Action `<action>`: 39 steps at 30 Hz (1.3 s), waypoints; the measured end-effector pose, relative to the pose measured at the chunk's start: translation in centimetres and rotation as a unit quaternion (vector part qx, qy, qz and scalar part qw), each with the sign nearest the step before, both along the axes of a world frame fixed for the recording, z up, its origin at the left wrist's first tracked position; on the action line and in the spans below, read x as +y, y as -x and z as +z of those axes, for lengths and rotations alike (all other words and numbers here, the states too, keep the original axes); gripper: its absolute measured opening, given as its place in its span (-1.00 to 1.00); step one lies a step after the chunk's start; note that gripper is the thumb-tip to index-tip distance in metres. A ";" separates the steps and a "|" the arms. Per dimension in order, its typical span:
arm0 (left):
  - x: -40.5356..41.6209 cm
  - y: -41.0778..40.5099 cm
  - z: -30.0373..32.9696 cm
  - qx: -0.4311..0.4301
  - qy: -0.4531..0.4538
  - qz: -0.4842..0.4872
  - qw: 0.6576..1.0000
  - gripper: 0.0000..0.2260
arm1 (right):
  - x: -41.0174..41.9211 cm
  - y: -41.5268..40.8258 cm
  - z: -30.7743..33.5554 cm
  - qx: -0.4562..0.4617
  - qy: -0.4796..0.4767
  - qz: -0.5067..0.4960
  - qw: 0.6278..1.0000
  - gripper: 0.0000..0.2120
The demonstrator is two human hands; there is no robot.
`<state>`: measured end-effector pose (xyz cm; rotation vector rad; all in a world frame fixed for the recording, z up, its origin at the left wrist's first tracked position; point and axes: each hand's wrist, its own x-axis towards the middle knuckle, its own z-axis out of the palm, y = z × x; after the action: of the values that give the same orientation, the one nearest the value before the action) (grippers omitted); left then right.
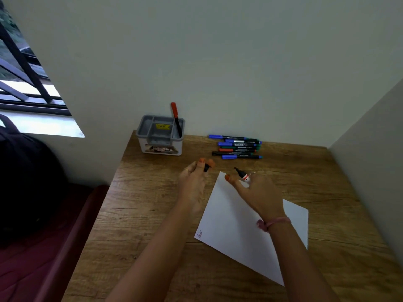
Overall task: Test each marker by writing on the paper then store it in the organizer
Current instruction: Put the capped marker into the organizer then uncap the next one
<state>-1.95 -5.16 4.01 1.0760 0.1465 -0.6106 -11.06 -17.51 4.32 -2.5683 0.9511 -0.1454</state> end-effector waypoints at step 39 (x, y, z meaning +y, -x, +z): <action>4.9 -5.9 -7.9 -0.643 -0.412 -0.424 0.487 -0.44 | 3.3 1.3 -6.0 -0.194 -0.427 0.178 0.865 -0.92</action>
<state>3.97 -0.26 -3.93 2.3303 -1.7178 -0.3841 -12.31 -14.24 -1.72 -1.7335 0.2616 -0.0969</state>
